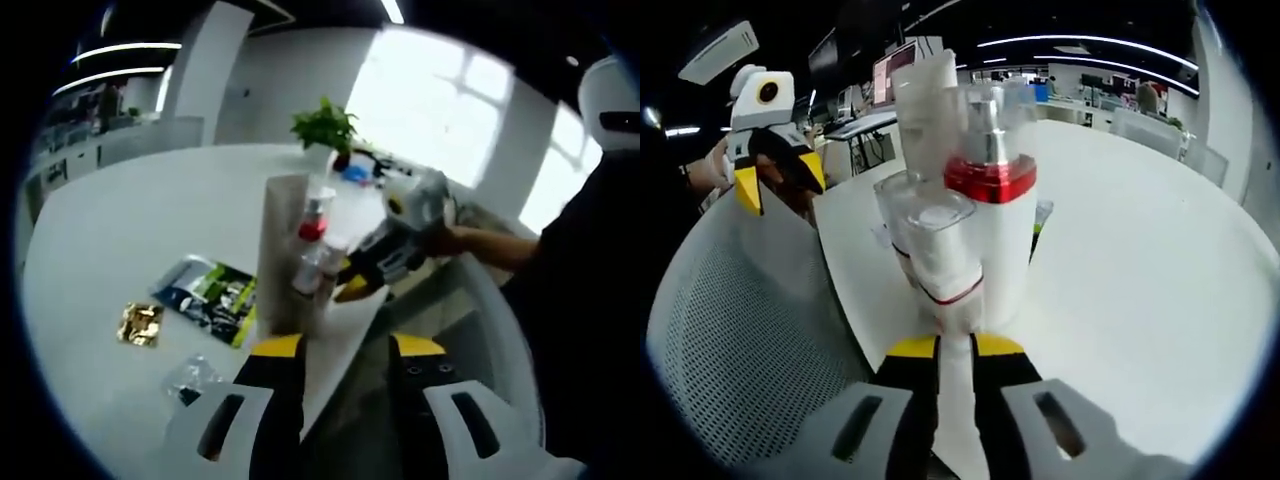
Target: Arrange the skincare products in the storage area until every visible bottle or jar stands upright without overlapping.
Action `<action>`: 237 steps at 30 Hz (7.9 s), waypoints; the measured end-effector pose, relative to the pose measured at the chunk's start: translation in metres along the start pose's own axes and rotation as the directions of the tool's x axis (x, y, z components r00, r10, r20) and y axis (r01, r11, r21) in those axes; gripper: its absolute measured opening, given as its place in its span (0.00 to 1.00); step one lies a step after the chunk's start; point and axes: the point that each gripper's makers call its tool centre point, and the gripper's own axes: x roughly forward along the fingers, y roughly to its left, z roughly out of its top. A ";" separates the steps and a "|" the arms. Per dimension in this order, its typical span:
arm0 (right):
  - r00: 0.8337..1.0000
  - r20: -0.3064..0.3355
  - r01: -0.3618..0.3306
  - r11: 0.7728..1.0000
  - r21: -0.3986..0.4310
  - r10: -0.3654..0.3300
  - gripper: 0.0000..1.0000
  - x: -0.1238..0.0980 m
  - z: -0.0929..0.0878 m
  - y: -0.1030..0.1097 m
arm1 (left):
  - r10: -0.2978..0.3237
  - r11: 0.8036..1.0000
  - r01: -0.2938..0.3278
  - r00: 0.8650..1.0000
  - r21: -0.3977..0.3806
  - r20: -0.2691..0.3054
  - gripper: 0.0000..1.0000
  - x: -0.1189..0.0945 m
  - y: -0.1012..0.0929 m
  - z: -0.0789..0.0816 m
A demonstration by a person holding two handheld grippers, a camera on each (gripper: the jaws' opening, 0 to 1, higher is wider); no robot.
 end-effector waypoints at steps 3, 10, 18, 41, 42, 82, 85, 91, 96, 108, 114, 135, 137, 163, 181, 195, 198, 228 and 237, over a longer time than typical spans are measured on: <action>1.000 -0.006 -0.001 1.000 -0.003 0.001 0.11 0.001 0.000 0.001 | 0.001 1.000 -0.001 1.000 0.001 -0.001 0.29 0.000 0.000 0.000; 1.000 0.004 -0.002 1.000 0.018 0.002 0.11 0.004 0.003 0.000 | 0.006 1.000 -0.006 1.000 0.001 -0.003 0.29 -0.001 0.002 -0.001; 1.000 -0.004 -0.011 1.000 0.021 0.011 0.13 0.006 0.005 0.001 | 0.010 1.000 -0.010 1.000 -0.004 0.001 0.29 -0.001 0.003 -0.001; 0.997 -0.057 -0.047 0.996 0.081 0.052 0.21 0.014 0.003 0.006 | 0.098 0.995 -0.098 0.994 -0.008 -0.038 0.29 0.011 0.023 -0.006; 0.997 -0.059 -0.047 0.996 0.082 0.052 0.21 0.014 0.003 0.007 | 0.103 0.995 -0.103 0.994 0.002 -0.043 0.29 0.013 0.024 -0.005; 0.995 -0.098 0.025 0.993 0.117 -0.013 0.18 0.012 0.008 0.004 | 0.178 0.983 -0.157 0.949 0.099 -0.259 0.11 0.091 0.054 -0.032; 0.995 -0.096 0.025 0.992 0.122 -0.013 0.19 0.013 0.008 0.004 | 0.171 0.985 -0.156 0.954 0.077 -0.246 0.08 0.093 0.052 -0.029; 0.995 -0.100 0.029 0.993 0.116 -0.018 0.19 0.014 0.008 0.004 | 0.174 0.984 -0.164 0.955 0.064 -0.241 0.07 0.094 0.053 -0.028; 0.995 -0.101 0.034 0.993 0.117 -0.022 0.18 0.013 0.007 0.003 | 0.176 0.984 -0.165 0.954 0.063 -0.241 0.07 0.094 0.052 -0.028; 0.994 -0.108 0.047 0.992 0.118 -0.034 0.16 0.012 0.005 0.000 | 0.175 0.984 -0.164 0.955 0.068 -0.239 0.06 0.096 0.052 -0.028; 0.994 -0.108 0.048 0.992 0.119 -0.036 0.17 0.011 0.005 -0.001 | 0.172 0.985 -0.159 0.955 0.071 -0.242 0.07 0.096 0.051 -0.028; 0.991 -0.099 0.101 0.991 0.091 -0.092 0.35 -0.013 0.011 -0.003 | 0.220 0.973 -0.192 0.940 0.130 -0.260 0.20 0.054 0.057 -0.033; 0.990 -0.096 0.111 0.990 0.083 -0.103 0.38 -0.016 0.014 -0.003 | 0.226 0.972 -0.198 0.941 0.128 -0.252 0.21 0.049 0.058 -0.031; 0.983 -0.001 0.185 0.982 0.027 -0.185 0.72 -0.046 0.049 0.007 | 0.368 0.929 -0.359 0.924 0.090 -0.108 0.52 -0.020 0.064 -0.008; 0.982 0.062 0.177 0.984 0.033 -0.179 0.88 -0.070 0.059 0.025 | 0.444 0.896 -0.441 0.895 0.060 -0.049 0.74 -0.051 0.055 -0.006; 0.988 0.065 0.137 0.991 0.010 -0.137 0.99 -0.077 0.058 0.039 | 0.467 0.884 -0.464 0.883 0.054 -0.055 0.95 -0.056 0.041 -0.013; 0.988 0.064 0.137 0.991 0.009 -0.137 0.99 -0.081 0.059 0.041 | 0.459 0.888 -0.457 0.887 0.044 -0.054 0.96 -0.055 0.038 -0.013; 0.982 0.038 0.186 0.982 0.027 -0.187 1.00 -0.071 0.066 0.042 | 0.398 0.912 -0.383 0.913 0.148 -0.091 0.97 -0.056 0.071 -0.016; 0.974 0.025 0.223 0.973 0.061 -0.225 1.00 -0.067 0.074 0.040 | 0.325 0.936 -0.297 0.935 0.189 -0.143 0.86 -0.045 0.086 -0.024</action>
